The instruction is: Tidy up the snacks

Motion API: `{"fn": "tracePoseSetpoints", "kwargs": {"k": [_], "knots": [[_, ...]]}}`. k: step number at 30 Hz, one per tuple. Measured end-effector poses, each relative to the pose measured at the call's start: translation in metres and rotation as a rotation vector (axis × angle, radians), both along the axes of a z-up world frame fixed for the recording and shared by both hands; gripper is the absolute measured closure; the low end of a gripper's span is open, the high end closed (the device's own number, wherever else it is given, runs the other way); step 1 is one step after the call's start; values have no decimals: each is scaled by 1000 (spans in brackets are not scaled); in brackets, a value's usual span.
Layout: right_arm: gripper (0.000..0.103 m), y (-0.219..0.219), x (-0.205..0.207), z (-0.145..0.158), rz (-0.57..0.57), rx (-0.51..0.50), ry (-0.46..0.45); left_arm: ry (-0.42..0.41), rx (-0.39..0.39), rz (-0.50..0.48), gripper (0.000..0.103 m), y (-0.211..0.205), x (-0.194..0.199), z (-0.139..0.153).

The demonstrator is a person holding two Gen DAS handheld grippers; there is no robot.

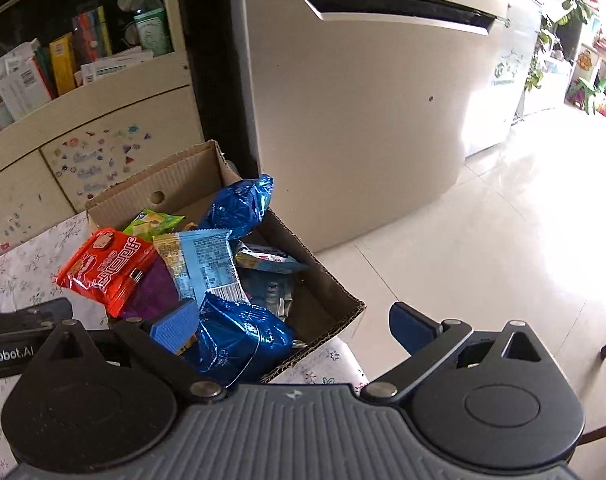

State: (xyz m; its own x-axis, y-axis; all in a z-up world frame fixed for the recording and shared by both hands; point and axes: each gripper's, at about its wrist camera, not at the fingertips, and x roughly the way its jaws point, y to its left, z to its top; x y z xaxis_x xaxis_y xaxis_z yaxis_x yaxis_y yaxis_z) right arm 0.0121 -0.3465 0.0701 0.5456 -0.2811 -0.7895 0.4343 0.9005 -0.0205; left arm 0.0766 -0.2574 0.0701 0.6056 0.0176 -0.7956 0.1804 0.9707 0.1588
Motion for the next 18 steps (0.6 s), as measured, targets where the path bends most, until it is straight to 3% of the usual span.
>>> {"fn": "tracePoseSetpoints", "kwargs": {"k": [18], "knots": [[0,9,11,-8,-1,-1,42,4,58,6,1,-8,8,-5]]}}
